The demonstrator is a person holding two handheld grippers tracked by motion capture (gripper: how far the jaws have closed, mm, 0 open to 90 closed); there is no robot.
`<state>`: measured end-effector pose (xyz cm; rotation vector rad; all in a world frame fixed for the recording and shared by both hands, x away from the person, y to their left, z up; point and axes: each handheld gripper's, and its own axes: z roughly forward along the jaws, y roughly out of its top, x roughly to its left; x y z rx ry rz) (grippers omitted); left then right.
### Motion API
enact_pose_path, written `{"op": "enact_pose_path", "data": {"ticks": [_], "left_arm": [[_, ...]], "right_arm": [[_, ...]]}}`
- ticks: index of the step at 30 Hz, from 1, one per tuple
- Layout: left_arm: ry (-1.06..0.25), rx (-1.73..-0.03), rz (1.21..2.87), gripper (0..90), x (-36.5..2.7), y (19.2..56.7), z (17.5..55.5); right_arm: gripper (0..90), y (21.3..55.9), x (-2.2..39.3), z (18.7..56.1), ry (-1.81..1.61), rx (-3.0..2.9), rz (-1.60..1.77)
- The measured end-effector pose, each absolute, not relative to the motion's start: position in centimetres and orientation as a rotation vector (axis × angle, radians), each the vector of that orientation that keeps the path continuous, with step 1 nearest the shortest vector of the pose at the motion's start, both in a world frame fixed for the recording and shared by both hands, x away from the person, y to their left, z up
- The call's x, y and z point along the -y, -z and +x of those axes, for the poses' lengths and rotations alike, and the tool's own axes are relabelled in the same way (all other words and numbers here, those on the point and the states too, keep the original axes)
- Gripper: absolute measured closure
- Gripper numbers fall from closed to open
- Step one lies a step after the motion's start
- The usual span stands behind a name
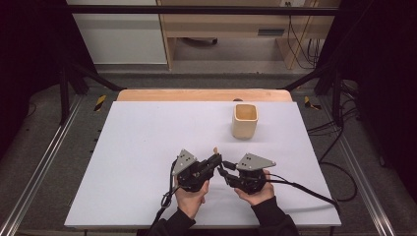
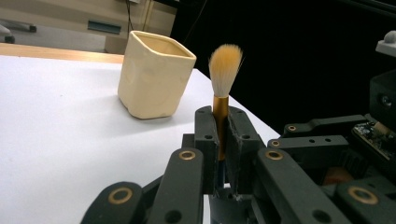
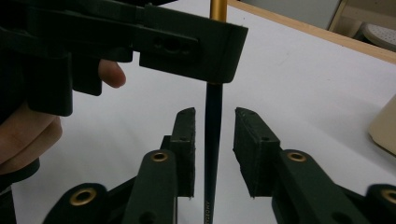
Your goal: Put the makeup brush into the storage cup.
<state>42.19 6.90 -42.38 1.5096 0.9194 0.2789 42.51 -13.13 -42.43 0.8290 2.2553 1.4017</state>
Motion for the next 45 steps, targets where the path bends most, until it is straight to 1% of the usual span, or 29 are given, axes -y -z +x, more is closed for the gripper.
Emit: {"op": "enact_pose_path", "data": {"ticks": [4, 5, 7, 8, 10, 16, 18, 20, 21, 22, 26, 27, 28, 29, 30, 33, 34, 35, 37, 39, 42, 45], "left_arm": [[-0.272, -0.918, 1.516, 83.5, -6.7, 42.4, 42.2], [-0.268, -0.914, 1.525, 83.4, -6.7, 42.5, 42.2], [-0.265, -0.914, 1.524, 83.4, -6.5, 42.5, 42.2], [-0.261, -0.912, 1.526, 83.4, -6.4, 42.5, 42.2], [-0.267, -0.904, 1.537, 83.4, -6.3, 42.4, 42.1], [-0.267, -0.898, 1.534, 83.0, -6.3, 42.3, 42.1], [-0.269, -0.895, 1.54, 81.6, -6.3, 42.2, 42.1], [-0.277, -0.881, 1.532, 74.6, -6.5, 42.1, 42.1], [-0.273, -0.874, 1.528, 74.6, -6.6, 42.0, 42.2], [-0.275, -0.866, 1.529, 66.8, -6.8, 41.8, 42.2], [-0.295, -0.851, 1.529, 55.4, -7.8, 41.2, 42.3], [-0.299, -0.849, 1.532, 55.4, -8.1, 41.0, 42.4], [-0.297, -0.834, 1.549, 50.0, -8.8, 40.7, 42.5], [-0.297, -0.834, 1.549, 47.1, -8.8, 40.7, 42.5], [-0.276, -0.82, 1.564, 42.7, -9.7, 40.5, 42.8], [-0.28, -0.804, 1.58, 36.0, -10.8, 40.4, 43.1], [-0.3, -0.799, 1.593, 36.0, -11.4, 40.3, 43.1], [-0.307, -0.795, 1.605, 33.0, -11.9, 40.3, 43.2], [-0.336, -0.807, 1.622, 28.3, -13.6, 40.3, 43.3], [-0.343, -0.815, 1.627, 26.5, -14.1, 40.3, 43.4], [-0.359, -0.834, 1.657, 19.5, -15.7, 40.7, 43.5], [-0.375, -0.857, 1.68, 18.3, -17.0, 41.3, 43.4]], "right_arm": [[74.4, 42.4, 13.2, 42.5, -1.403, -2.258, 0.83], [76.6, 42.4, 13.2, 42.5, -1.404, -2.261, 0.832], [77.5, 42.4, 13.2, 42.5, -1.404, -2.262, 0.832], [80.4, 42.4, 13.2, 42.5, -1.403, -2.266, 0.831], [82.4, 42.4, 13.2, 42.5, -1.399, -2.266, 0.832], [83.3, 42.2, 13.3, 42.4, -1.407, -2.256, 0.846], [83.3, 42.2, 13.3, 42.4, -1.411, -2.256, 0.853], [83.3, 42.2, 13.3, 42.4, -1.41, -2.256, 0.855], [83.3, 42.2, 13.3, 42.5, -1.409, -2.253, 0.856], [83.3, 42.2, 13.3, 42.5, -1.406, -2.249, 0.858], [83.3, 42.1, 13.4, 42.6, -1.401, -2.236, 0.862], [83.3, 42.1, 13.4, 42.6, -1.401, -2.236, 0.862], [83.2, 42.0, 13.5, 42.6, -1.404, -2.228, 0.863], [83.2, 42.0, 13.5, 42.6, -1.404, -2.228, 0.863], [83.2, 41.8, 13.6, 42.7, -1.407, -2.214, 0.872], [83.2, 41.6, 13.8, 42.7, -1.413, -2.204, 0.874], [83.2, 41.4, 13.9, 42.7, -1.415, -2.195, 0.876], [83.2, 41.3, 14.0, 42.7, -1.418, -2.188, 0.877], [83.2, 40.9, 14.3, 42.8, -1.421, -2.172, 0.882], [83.2, 40.8, 14.3, 42.9, -1.423, -2.163, 0.885], [83.1, 40.3, 14.7, 43.2, -1.441, -2.129, 0.902], [83.1, 40.0, 14.9, 43.3, -1.448, -2.113, 0.909]]}}
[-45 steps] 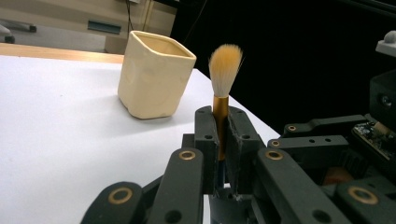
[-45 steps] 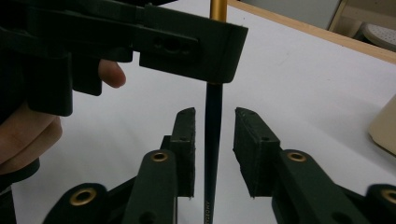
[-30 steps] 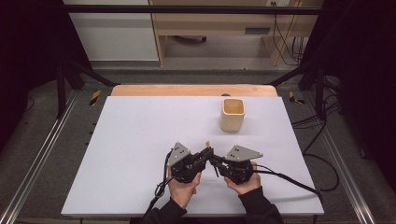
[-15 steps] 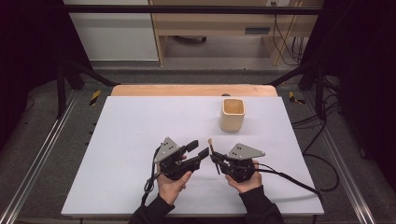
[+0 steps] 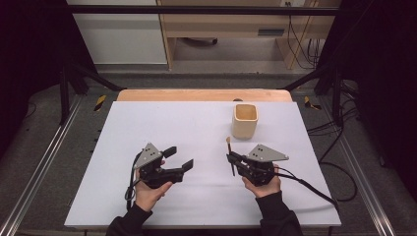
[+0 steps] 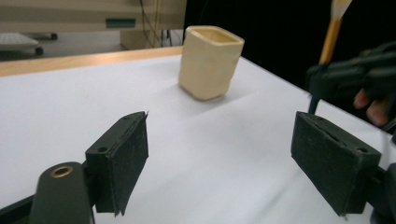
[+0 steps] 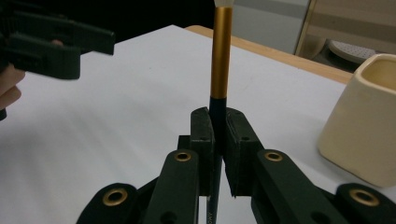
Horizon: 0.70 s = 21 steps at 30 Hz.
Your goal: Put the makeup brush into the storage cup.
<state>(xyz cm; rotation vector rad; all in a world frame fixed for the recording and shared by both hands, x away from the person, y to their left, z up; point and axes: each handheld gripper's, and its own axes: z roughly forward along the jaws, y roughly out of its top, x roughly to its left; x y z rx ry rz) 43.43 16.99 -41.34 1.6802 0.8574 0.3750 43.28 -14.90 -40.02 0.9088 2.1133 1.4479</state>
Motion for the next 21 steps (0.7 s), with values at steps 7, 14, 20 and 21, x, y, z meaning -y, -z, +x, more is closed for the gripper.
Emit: {"op": "enact_pose_path", "data": {"ticks": [7, 14, 20, 21], "left_arm": [[-0.427, -0.922, 1.746, 14.5, -20.1, 42.9, 43.5], [-0.45, -0.963, 1.75, 12.7, -21.7, 43.5, 43.8], [-0.479, -0.997, 1.76, 11.8, -22.6, 43.9, 44.0], [-0.483, -1.001, 1.764, 11.8, -22.7, 43.9, 44.1]], "right_arm": [[83.1, 39.0, 15.8, 44.0, -1.471, -2.048, 0.938], [83.0, 38.0, 16.6, 44.9, -1.499, -1.986, 0.966], [83.0, 37.2, 17.2, 45.8, -1.508, -1.936, 0.98], [83.0, 37.0, 17.3, 45.9, -1.506, -1.929, 0.985]]}}
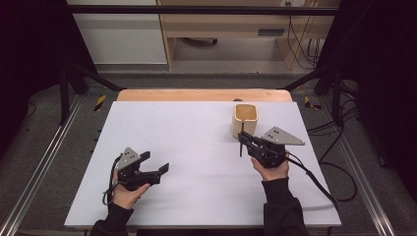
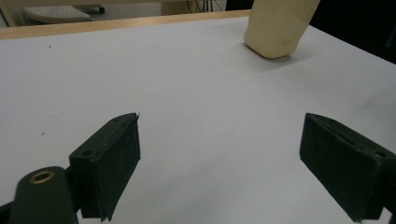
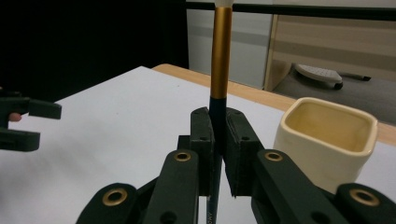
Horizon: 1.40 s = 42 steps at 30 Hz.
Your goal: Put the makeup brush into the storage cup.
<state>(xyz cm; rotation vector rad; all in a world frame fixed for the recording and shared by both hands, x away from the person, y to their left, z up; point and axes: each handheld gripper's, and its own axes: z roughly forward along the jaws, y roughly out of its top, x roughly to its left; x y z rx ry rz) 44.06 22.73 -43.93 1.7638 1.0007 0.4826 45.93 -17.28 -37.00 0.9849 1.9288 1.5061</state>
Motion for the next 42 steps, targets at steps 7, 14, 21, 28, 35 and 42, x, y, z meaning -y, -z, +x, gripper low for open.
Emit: {"op": "enact_pose_path", "data": {"ticks": [7, 14, 21, 28, 35, 42], "left_arm": [[-0.496, -1.017, 1.77, 10.9, -23.3, 44.1, 44.3], [-0.505, -1.031, 1.768, 10.4, -23.8, 44.2, 44.5], [-0.512, -1.039, 1.772, 10.0, -23.9, 44.3, 44.6], [-0.519, -1.045, 1.774, 9.9, -24.3, 44.3, 44.7], [-0.525, -1.047, 1.775, 9.9, -24.4, 44.3, 44.8], [-0.527, -1.044, 1.782, 9.9, -24.3, 44.3, 44.8]], "right_arm": [[83.0, 36.1, 17.7, 47.5, -1.503, -1.883, 1.021], [83.0, 35.5, 17.9, 49.2, -1.49, -1.849, 1.05], [83.0, 34.9, 17.8, 50.7, -1.475, -1.812, 1.078], [83.0, 34.1, 18.2, 52.3, -1.46, -1.773, 1.114], [83.0, 33.6, 18.3, 53.4, -1.458, -1.753, 1.133], [83.1, 33.0, 18.1, 55.3, -1.458, -1.721, 1.157]]}}
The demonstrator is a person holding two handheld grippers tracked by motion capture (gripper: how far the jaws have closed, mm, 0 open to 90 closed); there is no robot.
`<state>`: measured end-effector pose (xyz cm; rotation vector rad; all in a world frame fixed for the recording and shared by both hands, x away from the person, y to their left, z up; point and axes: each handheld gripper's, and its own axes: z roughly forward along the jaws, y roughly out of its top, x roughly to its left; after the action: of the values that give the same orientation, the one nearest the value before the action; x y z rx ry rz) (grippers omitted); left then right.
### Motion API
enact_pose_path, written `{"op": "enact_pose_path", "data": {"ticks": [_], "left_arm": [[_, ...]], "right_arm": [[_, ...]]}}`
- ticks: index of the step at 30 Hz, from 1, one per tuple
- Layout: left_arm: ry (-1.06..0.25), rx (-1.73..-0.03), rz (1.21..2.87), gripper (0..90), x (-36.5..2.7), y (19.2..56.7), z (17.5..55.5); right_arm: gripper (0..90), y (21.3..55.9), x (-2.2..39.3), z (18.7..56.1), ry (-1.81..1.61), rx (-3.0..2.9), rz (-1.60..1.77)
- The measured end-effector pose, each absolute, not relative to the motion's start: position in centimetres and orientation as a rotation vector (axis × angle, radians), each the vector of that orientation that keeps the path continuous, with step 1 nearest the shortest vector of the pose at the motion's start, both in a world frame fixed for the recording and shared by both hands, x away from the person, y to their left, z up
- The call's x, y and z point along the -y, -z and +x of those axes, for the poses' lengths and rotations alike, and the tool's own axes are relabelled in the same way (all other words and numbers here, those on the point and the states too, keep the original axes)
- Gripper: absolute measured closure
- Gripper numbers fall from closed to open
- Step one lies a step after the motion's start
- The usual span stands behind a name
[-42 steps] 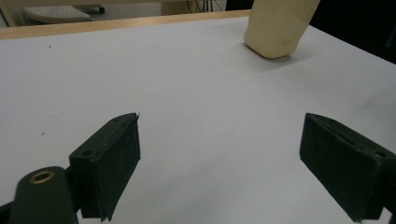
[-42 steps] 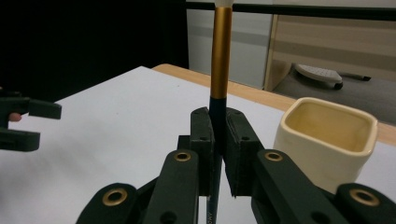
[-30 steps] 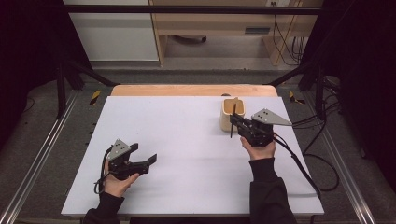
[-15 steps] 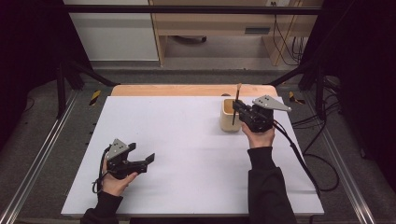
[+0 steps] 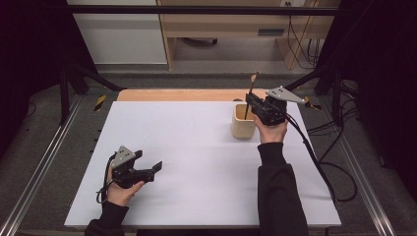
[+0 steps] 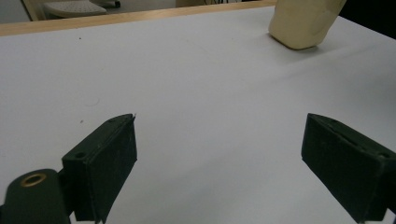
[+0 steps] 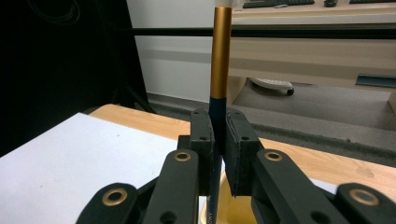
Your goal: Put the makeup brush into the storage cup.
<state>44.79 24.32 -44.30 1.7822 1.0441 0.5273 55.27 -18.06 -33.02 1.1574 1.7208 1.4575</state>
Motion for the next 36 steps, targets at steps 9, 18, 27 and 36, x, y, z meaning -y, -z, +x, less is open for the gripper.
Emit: {"op": "enact_pose_path", "data": {"ticks": [9, 18, 27, 36], "left_arm": [[-0.528, -1.045, 1.779, 9.8, -24.4, 44.3, 44.8], [-0.53, -1.044, 1.78, 9.8, -24.5, 44.2, 44.8], [-0.529, -1.04, 1.783, 9.8, -24.5, 44.2, 44.8], [-0.531, -1.038, 1.785, 9.8, -24.5, 44.3, 44.8]], "right_arm": [[83.1, 33.3, 18.1, 57.0, -1.449, -1.69, 1.189], [83.0, 33.9, 17.9, 58.5, -1.438, -1.663, 1.214], [83.0, 34.9, 17.6, 59.5, -1.409, -1.661, 1.231], [83.0, 36.7, 17.2, 60.1, -1.37, -1.68, 1.255]]}}
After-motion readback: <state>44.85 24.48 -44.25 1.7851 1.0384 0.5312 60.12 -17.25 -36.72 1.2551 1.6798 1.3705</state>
